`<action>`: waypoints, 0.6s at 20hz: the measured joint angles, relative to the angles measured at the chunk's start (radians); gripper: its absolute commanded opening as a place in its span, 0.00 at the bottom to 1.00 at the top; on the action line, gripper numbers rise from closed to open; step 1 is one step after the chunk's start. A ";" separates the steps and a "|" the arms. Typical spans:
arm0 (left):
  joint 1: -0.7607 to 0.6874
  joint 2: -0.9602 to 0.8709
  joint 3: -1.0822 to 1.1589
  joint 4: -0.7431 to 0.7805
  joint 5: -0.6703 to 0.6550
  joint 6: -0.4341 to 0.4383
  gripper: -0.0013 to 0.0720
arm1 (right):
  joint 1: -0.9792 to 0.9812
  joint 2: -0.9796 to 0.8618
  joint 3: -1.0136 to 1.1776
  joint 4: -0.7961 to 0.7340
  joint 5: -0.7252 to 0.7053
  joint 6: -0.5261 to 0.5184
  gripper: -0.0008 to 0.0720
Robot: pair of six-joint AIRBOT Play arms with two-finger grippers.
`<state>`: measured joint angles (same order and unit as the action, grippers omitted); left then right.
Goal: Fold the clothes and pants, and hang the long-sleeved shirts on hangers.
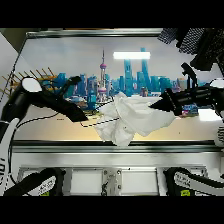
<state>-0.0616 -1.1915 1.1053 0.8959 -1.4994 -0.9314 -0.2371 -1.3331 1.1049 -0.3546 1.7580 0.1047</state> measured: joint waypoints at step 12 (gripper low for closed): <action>-0.277 0.282 -0.181 0.154 0.481 -0.684 0.57 | 0.000 0.147 0.000 0.000 -0.246 0.000 0.03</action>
<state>-0.3386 -0.9096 0.9241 1.0496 -1.0183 -1.6154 -0.2371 -1.1858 1.1049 -0.3542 1.5124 0.1043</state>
